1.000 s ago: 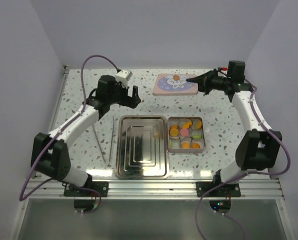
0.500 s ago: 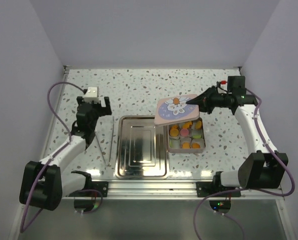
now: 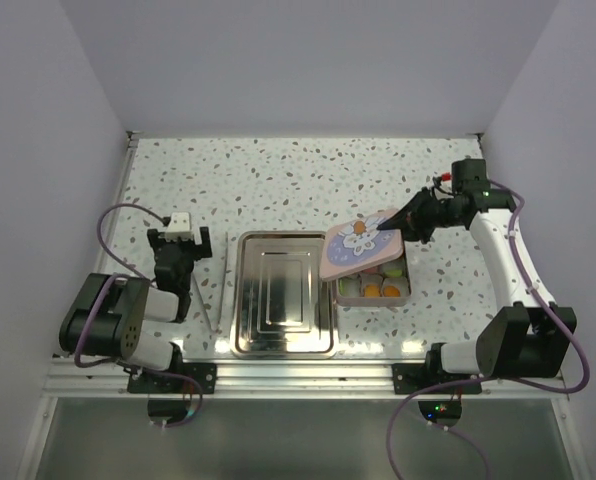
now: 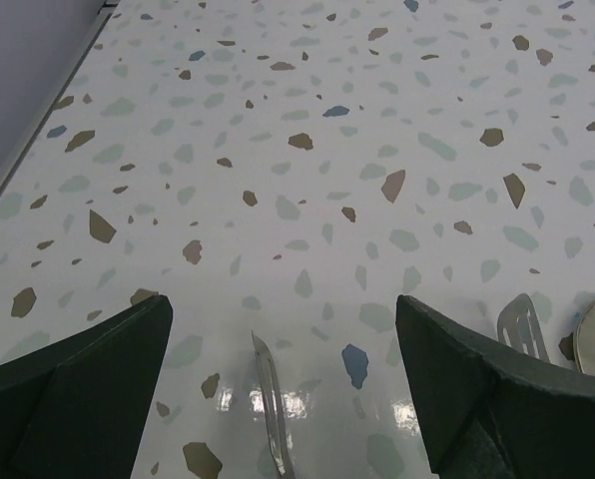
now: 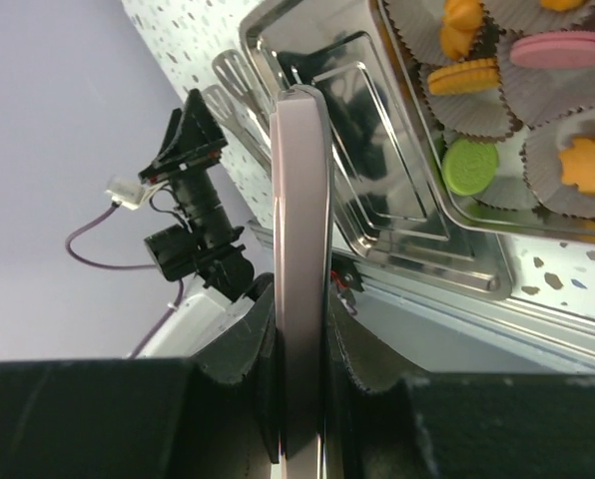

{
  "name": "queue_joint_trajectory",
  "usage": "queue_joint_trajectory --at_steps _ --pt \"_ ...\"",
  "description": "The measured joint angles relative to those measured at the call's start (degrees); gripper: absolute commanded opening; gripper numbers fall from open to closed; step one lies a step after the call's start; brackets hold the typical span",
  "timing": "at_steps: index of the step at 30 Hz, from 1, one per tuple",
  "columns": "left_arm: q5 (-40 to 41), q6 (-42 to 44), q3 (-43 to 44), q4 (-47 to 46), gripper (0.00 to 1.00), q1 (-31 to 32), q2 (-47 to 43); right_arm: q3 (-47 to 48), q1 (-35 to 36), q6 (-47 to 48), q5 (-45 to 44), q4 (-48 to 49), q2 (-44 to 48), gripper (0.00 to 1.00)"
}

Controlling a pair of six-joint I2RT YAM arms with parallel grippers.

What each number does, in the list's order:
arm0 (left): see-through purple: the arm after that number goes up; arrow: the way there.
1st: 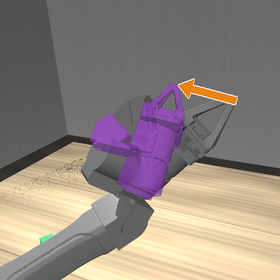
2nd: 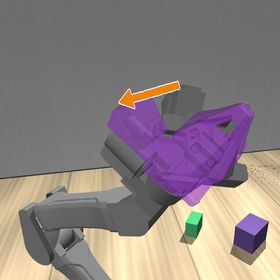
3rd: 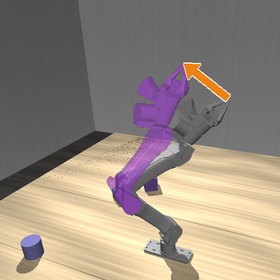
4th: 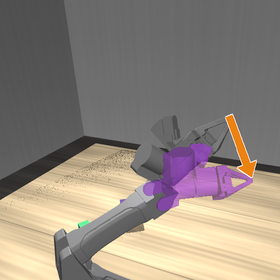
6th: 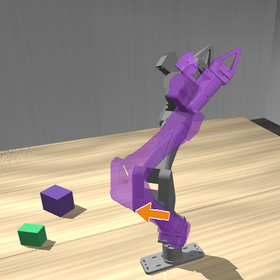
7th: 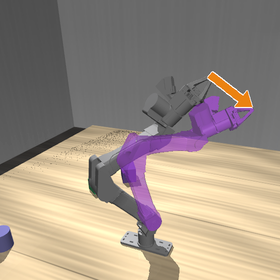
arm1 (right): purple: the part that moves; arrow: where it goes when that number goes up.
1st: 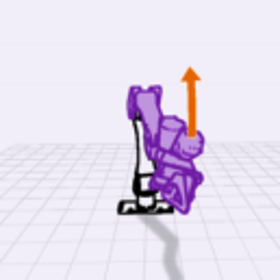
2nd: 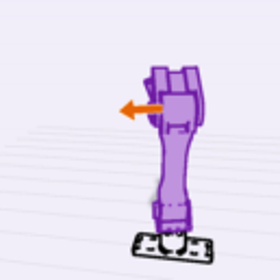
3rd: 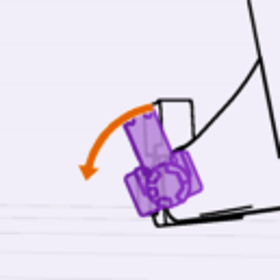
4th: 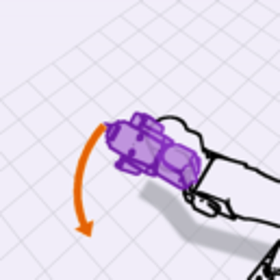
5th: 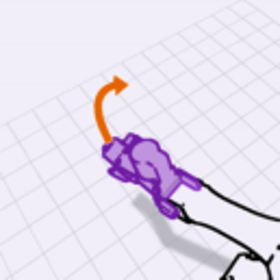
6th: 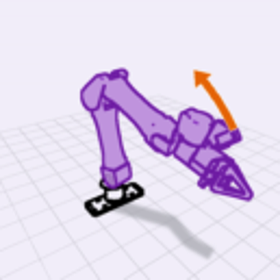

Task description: Pack the cookies

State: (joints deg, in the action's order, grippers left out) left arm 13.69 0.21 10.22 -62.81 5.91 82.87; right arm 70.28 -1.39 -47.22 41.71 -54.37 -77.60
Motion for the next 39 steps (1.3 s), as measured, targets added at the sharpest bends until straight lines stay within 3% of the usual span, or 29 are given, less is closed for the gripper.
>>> queue_joint_trajectory --at_steps 11,39 --pt "0.02 0.00 -1.03 -8.61 1.00 -0.61 3.85 2.03 0.00 4.42 -2.45 -4.44 0.00 0.00" --pt "0.04 0.00 -1.03 -9.53 1.00 -0.63 3.85 8.17 -0.02 16.46 -19.28 -14.99 0.00 0.00"
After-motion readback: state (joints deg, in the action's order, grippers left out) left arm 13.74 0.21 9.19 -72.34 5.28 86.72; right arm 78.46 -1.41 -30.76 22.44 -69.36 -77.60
